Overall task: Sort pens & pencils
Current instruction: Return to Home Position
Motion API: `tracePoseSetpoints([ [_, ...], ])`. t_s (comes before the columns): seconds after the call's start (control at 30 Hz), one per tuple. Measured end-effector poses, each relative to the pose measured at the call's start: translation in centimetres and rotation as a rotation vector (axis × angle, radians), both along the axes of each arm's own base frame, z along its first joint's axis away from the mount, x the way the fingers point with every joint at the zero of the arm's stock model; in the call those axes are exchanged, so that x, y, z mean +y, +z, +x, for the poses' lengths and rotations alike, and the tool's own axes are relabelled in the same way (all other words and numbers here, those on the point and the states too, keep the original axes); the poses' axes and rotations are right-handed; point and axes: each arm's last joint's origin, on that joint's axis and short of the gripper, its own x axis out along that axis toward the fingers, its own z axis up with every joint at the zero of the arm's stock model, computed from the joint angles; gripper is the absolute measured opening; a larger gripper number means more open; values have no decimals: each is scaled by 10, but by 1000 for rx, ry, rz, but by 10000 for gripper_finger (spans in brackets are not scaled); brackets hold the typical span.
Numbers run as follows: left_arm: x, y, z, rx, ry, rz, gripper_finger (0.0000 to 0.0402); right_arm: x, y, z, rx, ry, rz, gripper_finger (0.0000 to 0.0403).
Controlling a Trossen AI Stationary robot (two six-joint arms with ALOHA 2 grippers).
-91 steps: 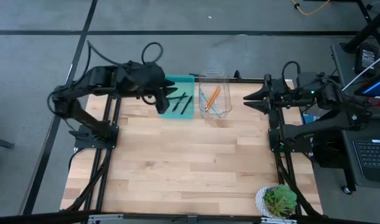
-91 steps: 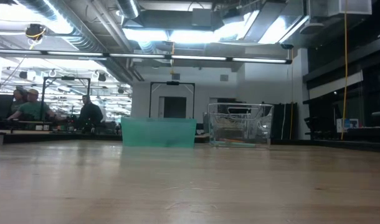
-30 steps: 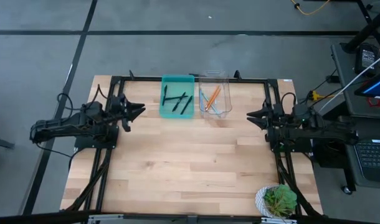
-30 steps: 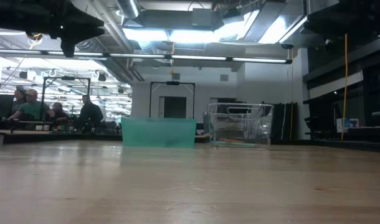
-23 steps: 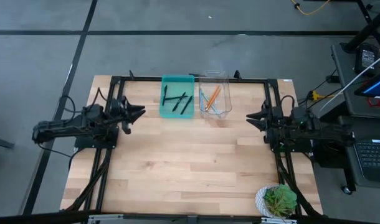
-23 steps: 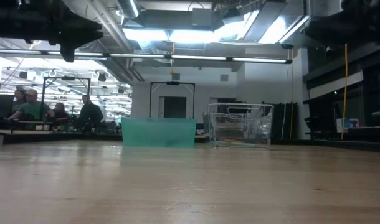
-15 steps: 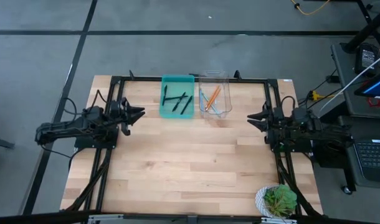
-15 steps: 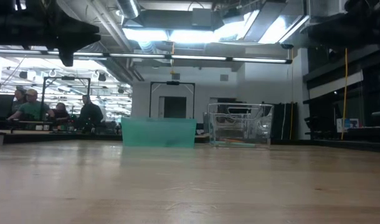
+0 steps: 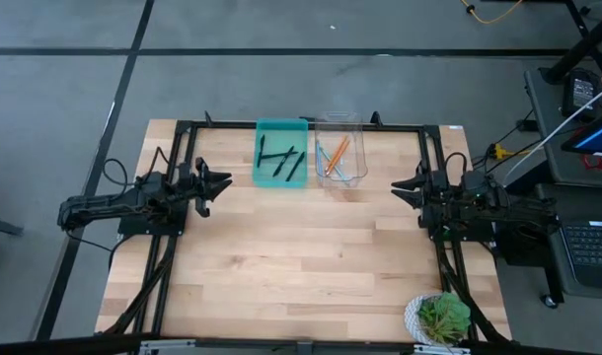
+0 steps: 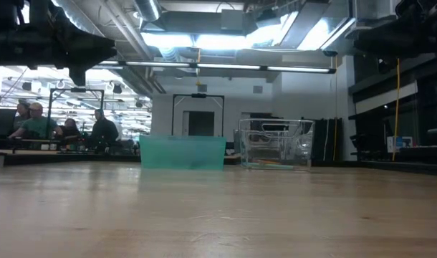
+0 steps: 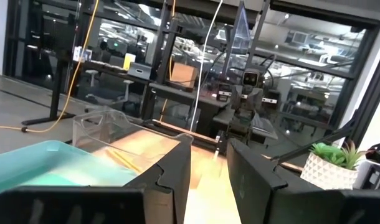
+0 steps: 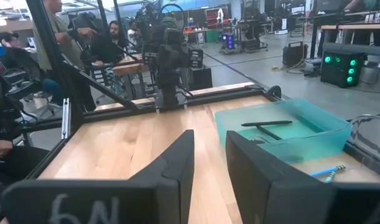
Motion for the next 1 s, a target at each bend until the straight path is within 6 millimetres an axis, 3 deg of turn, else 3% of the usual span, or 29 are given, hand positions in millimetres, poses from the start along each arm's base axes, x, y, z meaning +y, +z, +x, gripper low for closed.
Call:
tracePoseSetpoints([
  [0.1,0,0,0,0,-1,3,99,0,-1,1,-18,0,18,94],
  [0.27,0,0,0,-2,-2,1,98,-1,-26,10,9,-3,22,94],
  [0.57,0,0,0,2,-2,-2,98,-1,-39,15,-17,-4,-7,94],
  [0.7,0,0,0,2,-3,-2,98,-1,-55,19,3,-3,-12,94],
  [1.0,0,-3,1,29,-18,-3,98,-2,-55,19,3,3,-27,94],
])
